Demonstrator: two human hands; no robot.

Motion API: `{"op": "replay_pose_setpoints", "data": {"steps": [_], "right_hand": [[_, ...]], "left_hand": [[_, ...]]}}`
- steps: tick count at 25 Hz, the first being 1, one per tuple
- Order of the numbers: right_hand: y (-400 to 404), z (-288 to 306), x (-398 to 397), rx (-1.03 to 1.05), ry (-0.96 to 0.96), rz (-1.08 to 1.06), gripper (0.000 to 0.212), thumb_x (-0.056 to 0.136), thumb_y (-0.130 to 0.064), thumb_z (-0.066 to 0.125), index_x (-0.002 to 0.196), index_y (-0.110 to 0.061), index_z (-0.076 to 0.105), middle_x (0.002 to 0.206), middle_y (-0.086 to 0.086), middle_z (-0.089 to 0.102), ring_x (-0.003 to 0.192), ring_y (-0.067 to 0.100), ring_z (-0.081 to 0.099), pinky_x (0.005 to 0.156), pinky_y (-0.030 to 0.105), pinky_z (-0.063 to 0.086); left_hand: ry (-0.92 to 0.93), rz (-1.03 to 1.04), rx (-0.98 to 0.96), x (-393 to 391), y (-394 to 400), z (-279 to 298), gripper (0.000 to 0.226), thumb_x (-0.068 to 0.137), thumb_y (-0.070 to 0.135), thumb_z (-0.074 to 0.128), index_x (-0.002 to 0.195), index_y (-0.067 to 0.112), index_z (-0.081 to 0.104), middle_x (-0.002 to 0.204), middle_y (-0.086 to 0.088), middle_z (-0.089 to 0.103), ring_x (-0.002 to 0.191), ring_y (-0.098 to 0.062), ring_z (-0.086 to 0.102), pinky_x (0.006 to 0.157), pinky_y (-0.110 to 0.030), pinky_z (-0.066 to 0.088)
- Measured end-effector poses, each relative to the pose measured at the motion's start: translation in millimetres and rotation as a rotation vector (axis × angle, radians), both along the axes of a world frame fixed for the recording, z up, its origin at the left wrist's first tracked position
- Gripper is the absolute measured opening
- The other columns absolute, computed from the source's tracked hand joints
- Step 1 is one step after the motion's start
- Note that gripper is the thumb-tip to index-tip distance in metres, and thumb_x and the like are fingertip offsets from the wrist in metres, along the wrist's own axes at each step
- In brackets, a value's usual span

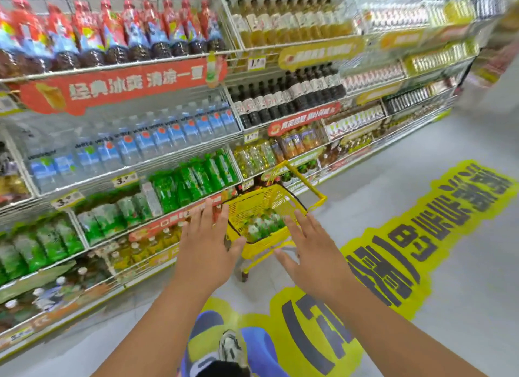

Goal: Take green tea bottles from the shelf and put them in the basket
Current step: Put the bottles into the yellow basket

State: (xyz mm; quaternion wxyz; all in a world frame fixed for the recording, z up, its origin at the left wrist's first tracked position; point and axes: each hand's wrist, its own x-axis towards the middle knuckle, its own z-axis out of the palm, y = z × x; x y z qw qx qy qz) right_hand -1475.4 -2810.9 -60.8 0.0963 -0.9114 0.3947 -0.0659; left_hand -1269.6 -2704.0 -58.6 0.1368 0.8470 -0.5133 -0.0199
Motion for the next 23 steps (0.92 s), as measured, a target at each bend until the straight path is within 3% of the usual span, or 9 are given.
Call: {"op": "replay_pose_setpoints", "data": {"steps": [5, 8, 11, 15, 17, 19, 23], "right_hand": [[-84.5, -17.2, 44.4, -0.052, 0.032, -0.014, 0.080, 0.096, -0.066, 0.031, 0.156, -0.014, 0.037, 0.165, 0.011, 0.029, 0.153, 0.032, 0.025, 0.119, 0.051, 0.035], [-135.2, -15.7, 70.6, -0.076, 0.044, -0.059, 0.077, 0.100, -0.068, 0.021, 0.157, -0.017, 0.035, 0.165, 0.010, 0.031, 0.152, 0.032, 0.029, 0.118, 0.048, 0.036], [-188.5, -7.8, 96.5, -0.076, 0.065, -0.119, 0.089, 0.097, -0.073, 0.006, 0.153, -0.014, 0.042, 0.161, 0.013, 0.038, 0.148, 0.033, 0.036, 0.119, 0.046, 0.035], [-245.5, -5.5, 119.3, -0.038, 0.026, -0.132, 0.097, 0.090, -0.080, 0.004, 0.160, -0.018, 0.029, 0.169, 0.007, 0.018, 0.156, 0.029, 0.016, 0.124, 0.040, 0.012], [-283.2, -6.6, 128.8, 0.000, 0.041, -0.115, 0.105, 0.082, -0.086, -0.007, 0.162, -0.023, 0.018, 0.171, 0.001, 0.006, 0.158, 0.024, 0.005, 0.127, 0.040, 0.011], [-321.4, -12.2, 136.9, 0.031, 0.106, -0.068, 0.102, 0.080, -0.084, -0.004, 0.163, -0.026, 0.007, 0.171, -0.002, -0.004, 0.158, 0.020, -0.003, 0.127, 0.040, 0.011], [-396.5, -31.1, 158.9, 0.052, 0.133, 0.067, 0.095, 0.083, -0.077, 0.003, 0.163, -0.026, 0.003, 0.171, -0.001, -0.010, 0.157, 0.018, -0.011, 0.128, 0.038, 0.004]], "left_hand": [[0.013, -0.040, 0.022, 51.5, -102.3, -25.3, 0.086, 0.088, 0.074, 0.014, 0.162, 0.033, 0.002, 0.170, -0.004, -0.009, 0.156, -0.029, -0.006, 0.125, -0.049, 0.004], [0.013, -0.092, 0.023, 88.4, -167.9, -21.2, 0.081, 0.096, 0.071, 0.025, 0.162, 0.032, -0.001, 0.169, -0.005, -0.013, 0.156, -0.029, -0.008, 0.125, -0.049, 0.002], [-0.007, -0.138, 0.007, 119.7, -228.6, -15.8, 0.080, 0.097, 0.069, 0.030, 0.162, 0.032, 0.000, 0.169, -0.005, -0.012, 0.156, -0.029, -0.007, 0.126, -0.050, 0.005], [0.008, -0.134, 0.004, 143.9, -281.9, -17.0, 0.080, 0.097, 0.069, 0.031, 0.161, 0.034, -0.003, 0.169, -0.004, -0.015, 0.156, -0.029, -0.008, 0.126, -0.050, 0.004], [0.015, -0.097, 0.007, 151.3, -305.3, -21.5, 0.080, 0.097, 0.069, 0.030, 0.161, 0.034, -0.005, 0.169, -0.003, -0.016, 0.156, -0.028, -0.010, 0.126, -0.049, 0.003], [0.016, -0.057, 0.007, 155.9, -325.2, -31.6, 0.080, 0.097, 0.068, 0.030, 0.161, 0.033, -0.004, 0.169, -0.004, -0.016, 0.156, -0.028, -0.011, 0.126, -0.049, 0.003], [0.050, 0.067, 0.045, 154.8, -367.3, -55.9, 0.080, 0.099, 0.065, 0.033, 0.162, 0.031, -0.002, 0.169, -0.005, -0.015, 0.156, -0.029, -0.010, 0.126, -0.050, 0.004]]}}
